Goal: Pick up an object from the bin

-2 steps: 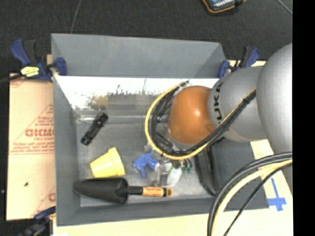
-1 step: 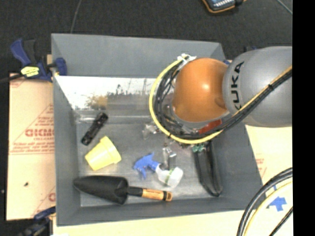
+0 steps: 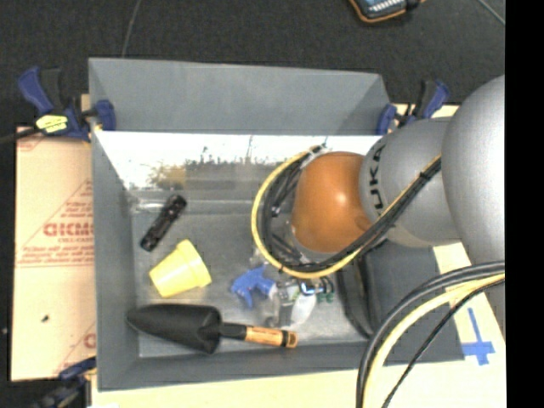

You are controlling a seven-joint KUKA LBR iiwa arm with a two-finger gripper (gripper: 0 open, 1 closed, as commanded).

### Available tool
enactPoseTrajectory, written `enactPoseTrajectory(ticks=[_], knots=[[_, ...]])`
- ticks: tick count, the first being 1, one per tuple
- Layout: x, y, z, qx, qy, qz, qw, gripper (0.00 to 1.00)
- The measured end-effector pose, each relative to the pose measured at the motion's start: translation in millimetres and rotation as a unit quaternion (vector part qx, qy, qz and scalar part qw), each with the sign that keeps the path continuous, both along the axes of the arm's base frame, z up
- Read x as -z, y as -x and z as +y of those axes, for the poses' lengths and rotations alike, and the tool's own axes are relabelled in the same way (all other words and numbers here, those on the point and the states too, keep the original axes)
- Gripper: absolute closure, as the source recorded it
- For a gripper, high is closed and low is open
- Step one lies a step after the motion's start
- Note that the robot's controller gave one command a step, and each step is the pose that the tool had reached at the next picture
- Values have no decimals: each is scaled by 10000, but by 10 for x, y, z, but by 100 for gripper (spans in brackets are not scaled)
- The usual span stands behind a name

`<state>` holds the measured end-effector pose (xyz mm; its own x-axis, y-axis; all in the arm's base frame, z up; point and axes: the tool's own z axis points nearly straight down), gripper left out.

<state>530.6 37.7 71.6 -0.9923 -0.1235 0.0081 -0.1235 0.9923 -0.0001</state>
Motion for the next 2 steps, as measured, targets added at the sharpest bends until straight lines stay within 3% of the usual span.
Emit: enactPoseTrajectory(ticks=[1, 2], knots=[[7, -299, -28, -2722, -7, -185, 9621, 0], [-12, -14, -7, -45, 0, -10, 10000, 100]])
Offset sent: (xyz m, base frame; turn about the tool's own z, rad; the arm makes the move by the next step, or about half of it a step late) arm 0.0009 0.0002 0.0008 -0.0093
